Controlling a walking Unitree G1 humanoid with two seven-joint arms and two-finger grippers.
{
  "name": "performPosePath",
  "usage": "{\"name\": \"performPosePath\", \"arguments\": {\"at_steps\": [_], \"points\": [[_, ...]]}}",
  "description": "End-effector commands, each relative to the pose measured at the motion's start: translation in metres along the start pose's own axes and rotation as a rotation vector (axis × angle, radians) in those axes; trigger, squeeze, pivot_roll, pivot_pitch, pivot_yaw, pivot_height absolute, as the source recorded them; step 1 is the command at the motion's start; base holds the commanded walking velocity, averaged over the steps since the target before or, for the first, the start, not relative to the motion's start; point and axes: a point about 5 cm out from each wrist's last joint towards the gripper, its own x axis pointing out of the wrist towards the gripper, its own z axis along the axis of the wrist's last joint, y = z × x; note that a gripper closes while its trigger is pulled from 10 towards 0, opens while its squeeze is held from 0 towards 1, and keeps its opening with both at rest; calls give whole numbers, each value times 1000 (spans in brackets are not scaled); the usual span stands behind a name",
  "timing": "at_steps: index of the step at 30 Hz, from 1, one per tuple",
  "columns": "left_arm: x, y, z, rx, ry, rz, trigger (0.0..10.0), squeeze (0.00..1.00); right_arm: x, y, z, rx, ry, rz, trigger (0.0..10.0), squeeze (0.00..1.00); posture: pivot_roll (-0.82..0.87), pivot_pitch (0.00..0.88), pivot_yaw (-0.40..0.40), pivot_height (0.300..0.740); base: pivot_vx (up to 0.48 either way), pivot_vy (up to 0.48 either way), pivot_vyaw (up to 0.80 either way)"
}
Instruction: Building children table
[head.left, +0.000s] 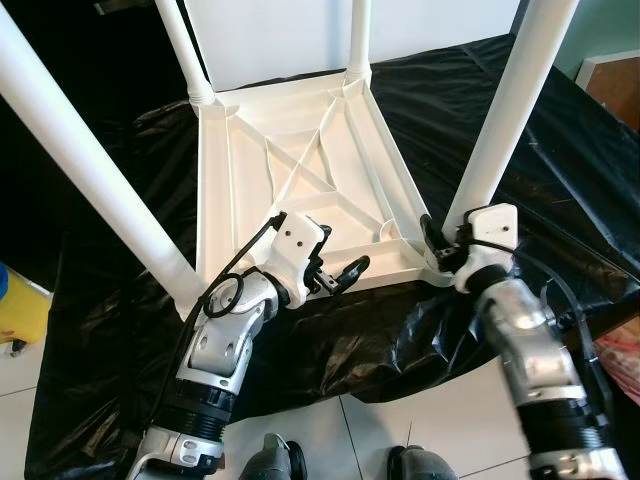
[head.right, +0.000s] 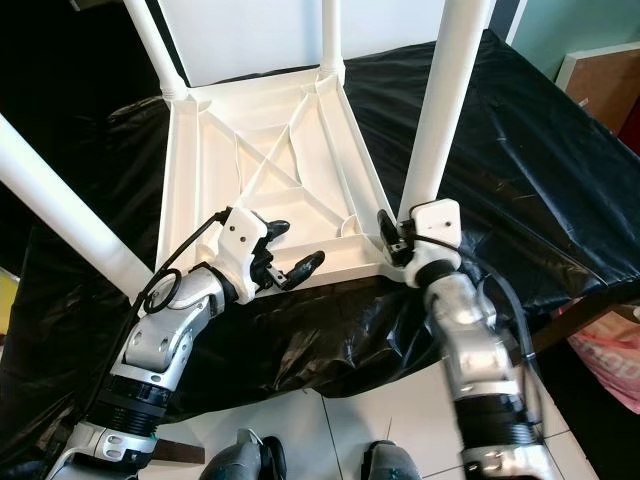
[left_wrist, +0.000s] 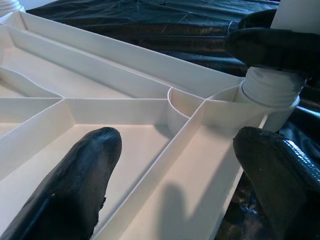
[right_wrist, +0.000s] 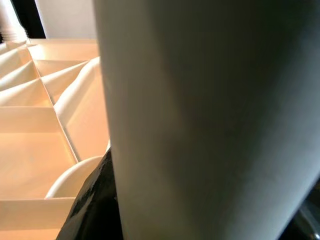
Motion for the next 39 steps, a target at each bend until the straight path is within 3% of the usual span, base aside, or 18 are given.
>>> {"name": "performPosePath", "arguments": {"at_steps": [1,2,5,14,25,26,28,29,31,32,39], "points": [[-2,5,0,14,3,118,10000,0,-8,-1,-19,21,102,-93,10000,0,-92,120,47,740,0,0,0],[-2,5,0,14,3,118,10000,0,-8,-1,-19,21,102,-93,10000,0,-92,120,47,740,0,0,0],[0,7,2,11,-4,124,10000,0,-14,4,-29,79,163,-358,10000,0,-89,124,61,740,0,0,0],[2,10,5,6,-14,139,10000,0,-15,22,-21,105,129,-283,10000,0,-86,119,68,740,0,0,0],[2,12,7,9,-22,154,10000,0,-14,26,-8,87,55,-250,10000,0,-86,121,59,740,0,0,0],[2,13,8,9,-24,156,10000,0,-14,25,-7,82,50,-248,10000,110,-87,121,57,740,0,0,0],[3,13,8,9,-25,158,10000,0,-14,25,-6,78,46,-247,10000,110,-87,121,57,740,0,0,0],[3,13,8,10,-26,160,10000,0,-13,23,-5,78,42,-243,10000,882,-86,120,54,740,0,0,0],[3,13,8,10,-26,160,10000,0,-13,23,-5,78,42,-243,10000,882,-86,120,54,740,0,0,0],[3,13,8,10,-27,161,10000,0,-13,22,-4,78,40,-240,10000,1000,-86,120,53,740,0,0,0],[4,14,9,9,-31,166,10000,0,-12,12,1,78,2,-150,10000,1000,-87,121,48,740,0,0,0]]}}
